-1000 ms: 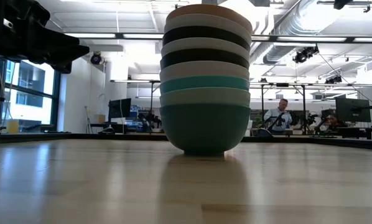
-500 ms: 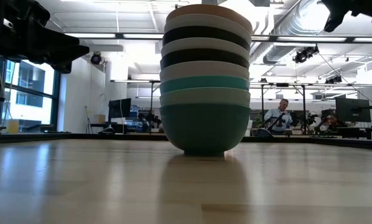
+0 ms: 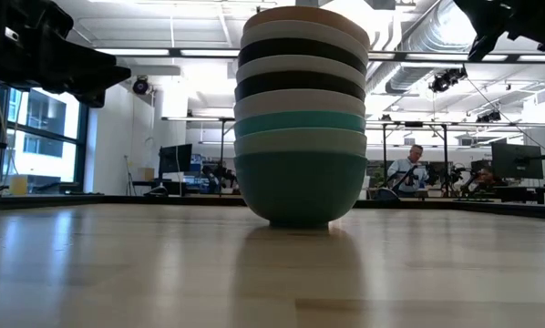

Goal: Nest bowls inside each other
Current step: Return to Home Position

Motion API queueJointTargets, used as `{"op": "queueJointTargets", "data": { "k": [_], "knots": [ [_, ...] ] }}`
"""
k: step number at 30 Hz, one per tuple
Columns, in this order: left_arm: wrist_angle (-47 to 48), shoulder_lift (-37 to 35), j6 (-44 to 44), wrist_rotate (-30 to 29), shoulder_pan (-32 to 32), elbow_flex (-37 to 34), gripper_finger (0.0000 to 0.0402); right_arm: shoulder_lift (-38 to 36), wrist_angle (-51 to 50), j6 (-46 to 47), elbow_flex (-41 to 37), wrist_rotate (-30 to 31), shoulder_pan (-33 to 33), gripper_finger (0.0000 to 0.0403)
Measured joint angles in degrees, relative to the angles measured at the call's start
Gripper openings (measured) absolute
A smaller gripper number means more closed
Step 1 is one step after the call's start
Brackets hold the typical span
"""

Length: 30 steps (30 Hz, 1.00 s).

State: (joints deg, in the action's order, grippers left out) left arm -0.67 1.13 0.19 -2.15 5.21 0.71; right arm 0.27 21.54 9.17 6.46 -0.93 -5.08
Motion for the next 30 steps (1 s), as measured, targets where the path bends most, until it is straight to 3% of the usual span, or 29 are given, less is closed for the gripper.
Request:
{"op": "queueJointTargets", "data": {
  "k": [15, 19, 30],
  "knots": [
    [-0.01, 0.00, 0.00, 0.00, -0.02, 0.00, 0.0168, 0.00, -10.46, 3.05, -0.54, 1.56, 0.02, 0.0126],
    [-0.01, -0.01, 0.00, 0.00, -0.02, 0.00, 0.0168, 0.01, -7.78, 7.54, -5.82, 1.59, 0.02, 0.0126],
    [-0.01, 0.00, 0.00, 0.00, -0.02, 0.00, 0.0168, 0.32, -6.69, 6.75, -5.90, 2.78, 3.43, 0.0126]
  ]
}}
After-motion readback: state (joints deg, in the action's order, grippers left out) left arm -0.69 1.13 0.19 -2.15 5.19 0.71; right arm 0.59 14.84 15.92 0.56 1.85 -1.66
